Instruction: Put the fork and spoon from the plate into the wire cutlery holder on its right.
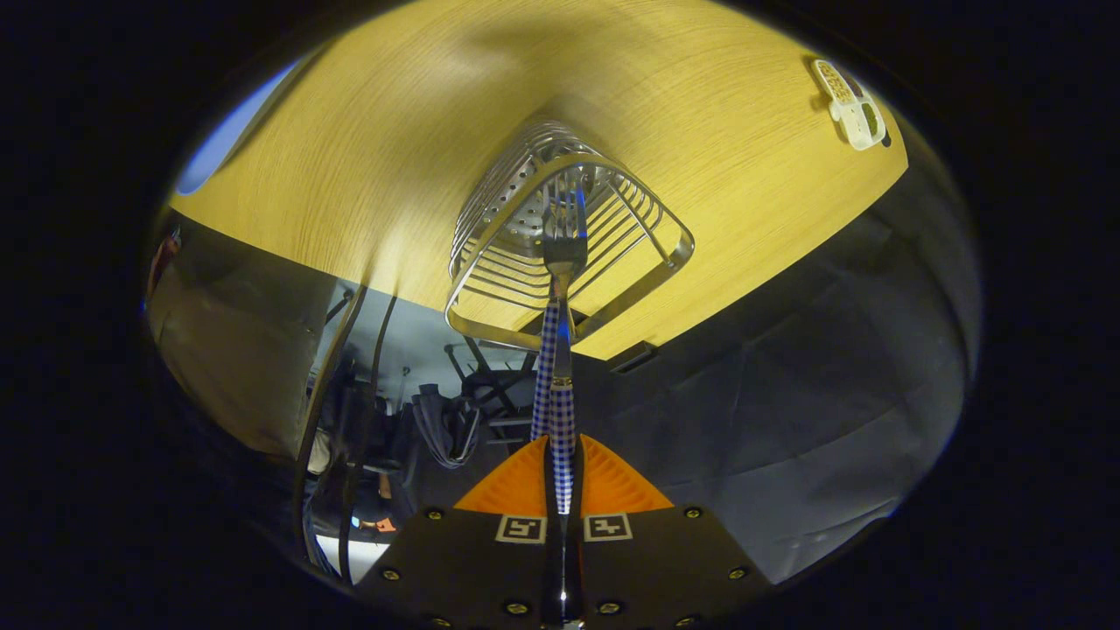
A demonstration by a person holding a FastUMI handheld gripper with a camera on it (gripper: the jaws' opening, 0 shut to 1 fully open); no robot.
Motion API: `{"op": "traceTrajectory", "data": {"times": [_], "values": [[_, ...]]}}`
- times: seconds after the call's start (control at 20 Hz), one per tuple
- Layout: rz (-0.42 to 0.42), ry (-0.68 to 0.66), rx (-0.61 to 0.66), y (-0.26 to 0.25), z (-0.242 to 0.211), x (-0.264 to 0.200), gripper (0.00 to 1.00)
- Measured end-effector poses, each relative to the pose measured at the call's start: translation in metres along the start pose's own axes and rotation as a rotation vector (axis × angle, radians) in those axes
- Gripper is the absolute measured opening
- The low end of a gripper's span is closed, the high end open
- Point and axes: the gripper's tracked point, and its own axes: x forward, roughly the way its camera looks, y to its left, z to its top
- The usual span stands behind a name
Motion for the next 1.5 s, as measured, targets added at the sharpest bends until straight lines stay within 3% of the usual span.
{"op": "traceTrajectory", "data": {"times": [0.35,0.45,0.6,0.8,0.85,0.9,1.0,1.15,1.5], "values": [[-0.032,0.004,0.004,-0.012,0.019,-0.005,0.01],[-0.048,-0.022,0.013,-0.016,0.024,-0.006,0.09],[-0.047,-0.051,0.032,-0.018,0.027,-0.011,0.1],[-0.043,-0.127,0.022,-0.021,0.023,-0.009,0.49],[-0.041,-0.154,0.016,-0.021,0.021,-0.01,0.67],[-0.04,-0.174,0.023,-0.022,0.018,-0.011,0.72],[-0.05,-0.223,0.033,-0.024,0.008,-0.015,0.73],[-0.062,-0.386,0.089,-0.028,-0.012,-0.028,0.98],[0.091,-1.041,0.389,0.02,0.003,-0.116,0.97]]}}
